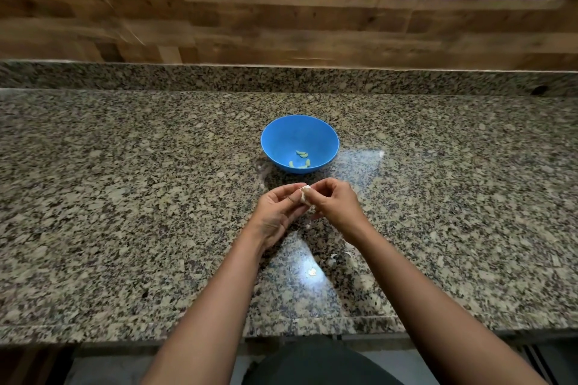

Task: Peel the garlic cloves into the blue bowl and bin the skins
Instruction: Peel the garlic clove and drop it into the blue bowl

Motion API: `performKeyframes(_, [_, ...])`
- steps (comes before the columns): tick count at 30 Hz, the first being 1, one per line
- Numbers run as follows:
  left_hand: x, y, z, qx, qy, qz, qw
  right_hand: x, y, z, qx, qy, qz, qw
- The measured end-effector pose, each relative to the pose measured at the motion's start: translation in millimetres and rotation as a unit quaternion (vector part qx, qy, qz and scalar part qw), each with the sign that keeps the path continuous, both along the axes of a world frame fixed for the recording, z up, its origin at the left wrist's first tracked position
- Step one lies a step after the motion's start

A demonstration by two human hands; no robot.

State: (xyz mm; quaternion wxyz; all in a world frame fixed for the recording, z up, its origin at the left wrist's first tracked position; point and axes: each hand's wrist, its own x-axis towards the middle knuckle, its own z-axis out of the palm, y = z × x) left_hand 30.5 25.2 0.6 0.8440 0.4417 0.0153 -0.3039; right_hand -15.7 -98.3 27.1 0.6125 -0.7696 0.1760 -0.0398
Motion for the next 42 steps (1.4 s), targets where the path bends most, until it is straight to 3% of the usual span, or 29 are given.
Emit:
performKeyframes(8, [7, 4, -6, -0.016, 0.026, 0.027, 0.999, -1, -7, 8, 0.065, 0.025, -0.011, 0.998])
performKeyframes(11, [10, 8, -14, 0.019, 0.026, 0.06, 0.998, -5, -13, 5, -0.015, 0.045, -0.001, 0.999])
performKeyframes(14, [14, 11, -23, 0.133, -0.064, 0.087, 0.985, -8, -15, 1, -0.125, 0.064, 0.029, 0.99])
performKeyframes(17, [14, 11, -25, 0.293, -0.166, 0.094, 0.937, -10, -14, -3, -0.201, 0.086, 0.057, 0.974])
performKeyframes(20, [10, 14, -28, 0.465, -0.269, 0.077, 0.84, -12, -17, -8, -0.26, 0.113, 0.072, 0.956])
performKeyframes(22, [2, 15, -34, 0.51, -0.322, 0.056, 0.796, -13, -21, -12, -0.293, 0.125, 0.087, 0.944])
performKeyframes(26, [-25, 18, -47, 0.544, -0.522, 0.002, 0.656, -13, -20, -13, -0.347, 0.139, 0.113, 0.92])
performKeyframes(30, [-27, 16, -46, 0.555, -0.537, -0.098, 0.628, -8, -18, -10, -0.368, 0.142, 0.123, 0.911])
performKeyframes(34, [-27, 14, -45, 0.597, -0.542, -0.155, 0.571, -7, -18, -9, -0.386, 0.124, 0.133, 0.905])
performKeyframes(42, [-29, 14, -39, 0.59, -0.543, -0.146, 0.58, -14, -19, -30, -0.485, -0.015, 0.164, 0.859])
